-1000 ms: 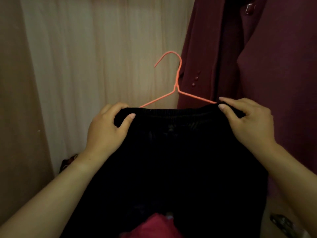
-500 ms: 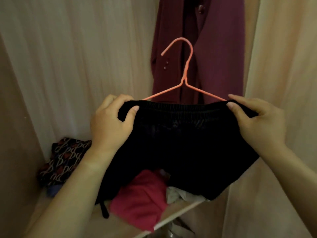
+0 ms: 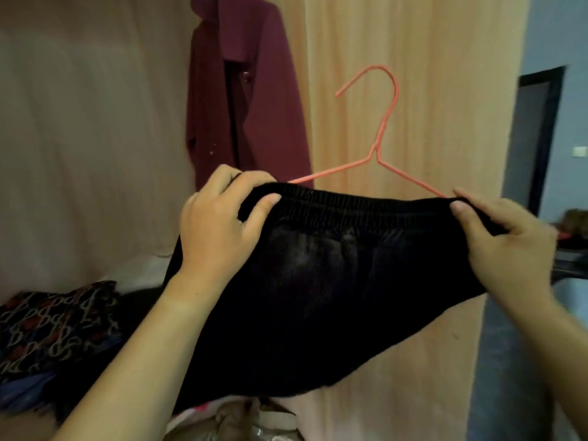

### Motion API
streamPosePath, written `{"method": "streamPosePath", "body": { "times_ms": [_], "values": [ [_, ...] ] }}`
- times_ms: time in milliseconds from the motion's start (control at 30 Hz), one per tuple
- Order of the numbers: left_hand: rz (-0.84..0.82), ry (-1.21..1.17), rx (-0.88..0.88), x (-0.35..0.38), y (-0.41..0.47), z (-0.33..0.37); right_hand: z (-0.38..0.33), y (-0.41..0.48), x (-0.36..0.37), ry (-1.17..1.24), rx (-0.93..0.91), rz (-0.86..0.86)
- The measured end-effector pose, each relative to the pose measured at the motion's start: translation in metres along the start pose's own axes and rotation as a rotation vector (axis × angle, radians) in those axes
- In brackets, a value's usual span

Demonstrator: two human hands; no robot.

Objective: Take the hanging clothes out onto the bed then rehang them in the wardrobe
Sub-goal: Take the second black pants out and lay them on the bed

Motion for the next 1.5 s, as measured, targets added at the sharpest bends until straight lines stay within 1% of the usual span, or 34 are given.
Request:
{"method": "streamPosePath", "body": {
  "times_ms": [200,333,467,533,733,967,1167,1267,1367,1500],
  "values": [
    [-0.005,-0.029,0.059,-0.013,-0.008,0.109,-0.005,-0.018,-0.124,-0.074,0.064,0.018],
    [-0.086,-0.116,0.056,-0.014,-0.029,0.183,-0.005,-0.039,-0.210,-0.155,0.122,0.020],
    [-0.177,-0.220,0.027,0.001,-0.074,0.255,0.003,-0.077,-0.295,-0.257,0.206,0.019],
    [-0.222,-0.283,0.014,0.008,-0.098,0.292,0.004,-0.098,-0.338,-0.300,0.247,0.029],
    [-0.413,-0.580,-0.032,0.025,-0.164,0.411,-0.010,-0.151,-0.473,-0.516,0.364,0.071],
    [-0.583,-0.817,0.025,0.036,-0.214,0.533,-0.040,-0.195,-0.595,-0.769,0.461,0.159],
    [-0.692,-1.041,0.077,0.051,-0.226,0.634,-0.067,-0.206,-0.678,-0.954,0.478,0.261],
    [-0.770,-1.129,0.101,0.062,-0.232,0.687,-0.070,-0.201,-0.720,-1.045,0.466,0.268],
    [-0.787,-1.188,0.111,0.081,-0.235,0.741,-0.057,-0.182,-0.763,-1.121,0.436,0.268],
    [-0.786,-1.210,0.087,0.121,-0.227,0.810,-0.015,-0.150,-0.817,-1.152,0.429,0.256]
  ]
}}
Point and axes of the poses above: each hand's wrist, its own y-axis towards the middle knuckle, its own x-axis out of the palm, z = x × y, the point moved 1 cm from there along y, towards the middle knuckle, and after that the axes turned 10 degrees about y, right-handed, at the moved point
